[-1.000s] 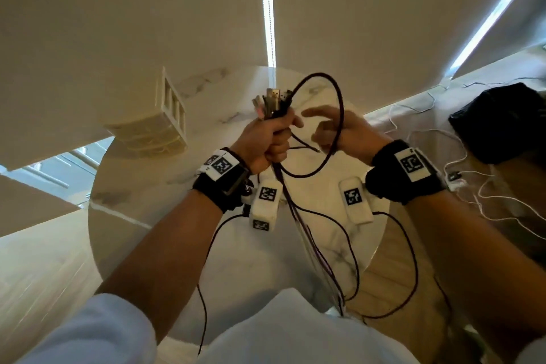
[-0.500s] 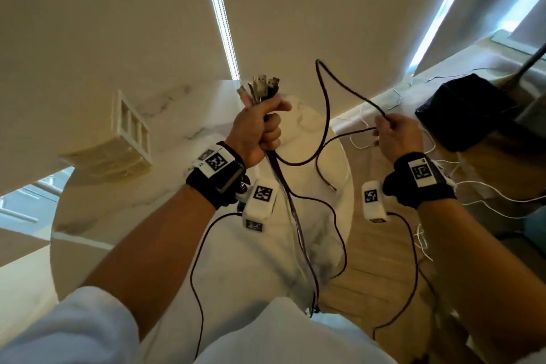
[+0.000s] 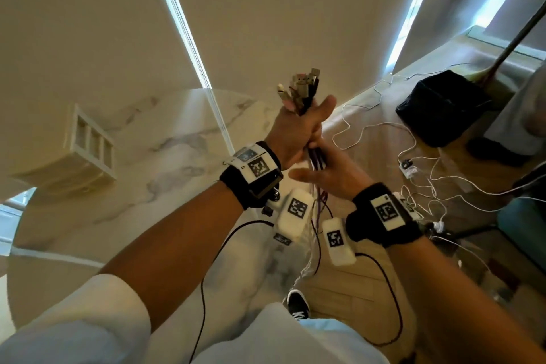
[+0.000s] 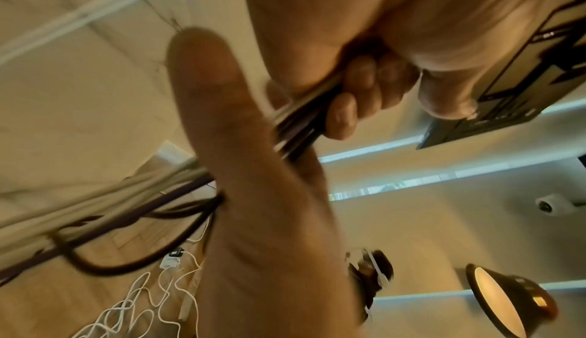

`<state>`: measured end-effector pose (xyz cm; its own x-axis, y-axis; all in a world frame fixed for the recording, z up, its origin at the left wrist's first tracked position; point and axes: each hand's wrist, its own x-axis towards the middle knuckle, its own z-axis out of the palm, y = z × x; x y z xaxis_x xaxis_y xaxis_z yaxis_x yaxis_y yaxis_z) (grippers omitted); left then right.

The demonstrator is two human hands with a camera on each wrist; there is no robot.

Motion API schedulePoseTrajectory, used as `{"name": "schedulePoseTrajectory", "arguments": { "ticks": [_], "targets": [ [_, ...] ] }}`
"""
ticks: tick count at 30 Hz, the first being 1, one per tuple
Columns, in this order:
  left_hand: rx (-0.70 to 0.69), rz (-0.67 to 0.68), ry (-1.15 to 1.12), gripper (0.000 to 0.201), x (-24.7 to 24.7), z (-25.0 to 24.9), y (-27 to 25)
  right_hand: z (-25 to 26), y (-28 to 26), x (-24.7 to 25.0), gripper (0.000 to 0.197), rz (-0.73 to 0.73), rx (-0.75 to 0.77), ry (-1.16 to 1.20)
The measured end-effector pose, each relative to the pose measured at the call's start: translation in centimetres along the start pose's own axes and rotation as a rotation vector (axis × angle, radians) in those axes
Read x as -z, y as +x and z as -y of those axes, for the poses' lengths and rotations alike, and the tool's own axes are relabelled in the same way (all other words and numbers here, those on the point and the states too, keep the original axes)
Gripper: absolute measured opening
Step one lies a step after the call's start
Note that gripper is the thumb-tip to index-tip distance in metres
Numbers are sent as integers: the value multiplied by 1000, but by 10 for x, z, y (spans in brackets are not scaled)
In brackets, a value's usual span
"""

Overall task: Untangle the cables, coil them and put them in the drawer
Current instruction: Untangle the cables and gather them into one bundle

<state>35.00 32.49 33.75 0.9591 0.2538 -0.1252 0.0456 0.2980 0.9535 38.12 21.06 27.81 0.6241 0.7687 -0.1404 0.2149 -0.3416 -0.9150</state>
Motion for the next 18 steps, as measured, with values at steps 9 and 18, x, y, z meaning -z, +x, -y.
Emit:
{"name": "schedulePoseTrajectory", "arguments": {
  "ticks": [9,18],
  "targets": [
    [21,115,-31,50,-50,-20,12,-105,14,50,17,-26,-479,-383],
    [14,159,-26,47,-77,-20,20,-127,16,90,21,-147,-577,-150]
  ]
}}
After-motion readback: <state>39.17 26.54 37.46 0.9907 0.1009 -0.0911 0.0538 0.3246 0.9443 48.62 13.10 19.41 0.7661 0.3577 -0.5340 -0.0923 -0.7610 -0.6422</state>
